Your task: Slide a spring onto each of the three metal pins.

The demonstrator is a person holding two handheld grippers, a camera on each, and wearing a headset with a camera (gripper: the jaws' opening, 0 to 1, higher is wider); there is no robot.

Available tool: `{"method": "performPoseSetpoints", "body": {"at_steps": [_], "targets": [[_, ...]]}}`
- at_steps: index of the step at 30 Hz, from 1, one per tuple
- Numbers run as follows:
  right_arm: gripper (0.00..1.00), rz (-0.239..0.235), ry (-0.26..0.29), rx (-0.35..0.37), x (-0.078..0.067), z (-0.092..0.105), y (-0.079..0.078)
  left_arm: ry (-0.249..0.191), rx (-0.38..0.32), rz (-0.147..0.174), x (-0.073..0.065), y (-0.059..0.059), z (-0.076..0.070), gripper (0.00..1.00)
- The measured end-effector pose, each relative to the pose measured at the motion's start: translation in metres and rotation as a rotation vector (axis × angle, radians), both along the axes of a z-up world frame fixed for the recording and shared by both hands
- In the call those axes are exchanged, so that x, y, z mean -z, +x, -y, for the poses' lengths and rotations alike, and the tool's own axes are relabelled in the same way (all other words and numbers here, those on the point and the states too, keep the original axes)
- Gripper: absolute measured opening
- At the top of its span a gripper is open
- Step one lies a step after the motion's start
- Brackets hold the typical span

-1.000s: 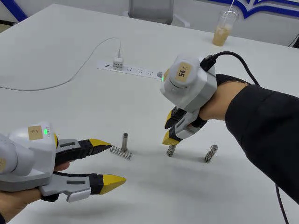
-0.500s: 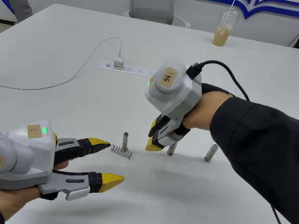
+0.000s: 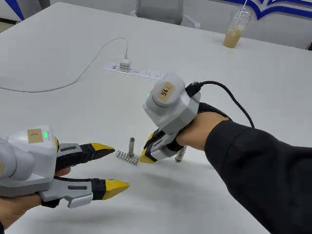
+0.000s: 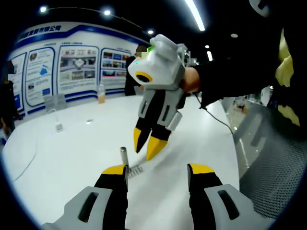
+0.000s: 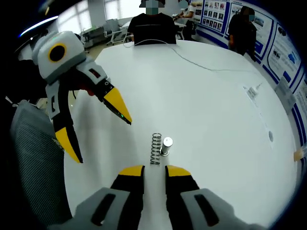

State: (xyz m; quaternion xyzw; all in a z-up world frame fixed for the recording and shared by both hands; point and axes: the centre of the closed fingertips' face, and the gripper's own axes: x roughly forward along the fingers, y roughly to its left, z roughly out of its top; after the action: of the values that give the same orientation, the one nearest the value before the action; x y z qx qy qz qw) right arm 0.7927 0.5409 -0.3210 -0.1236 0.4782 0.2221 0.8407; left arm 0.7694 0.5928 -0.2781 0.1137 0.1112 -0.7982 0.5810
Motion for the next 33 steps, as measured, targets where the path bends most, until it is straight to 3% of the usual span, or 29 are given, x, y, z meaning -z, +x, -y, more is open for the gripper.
{"method": "performPoseSetpoints", "body": {"at_steps": [18,33], "targets": [[0.17,0.016,0.030,0.087,0.023,-0.003,0.010,0.007,-0.004,0.000,0.002,0.002,-0.002,0.50],[0.12,0.008,0.020,0.080,0.031,-0.003,0.010,0.011,-0.004,0.005,0.002,0.004,-0.001,0.50]]}}
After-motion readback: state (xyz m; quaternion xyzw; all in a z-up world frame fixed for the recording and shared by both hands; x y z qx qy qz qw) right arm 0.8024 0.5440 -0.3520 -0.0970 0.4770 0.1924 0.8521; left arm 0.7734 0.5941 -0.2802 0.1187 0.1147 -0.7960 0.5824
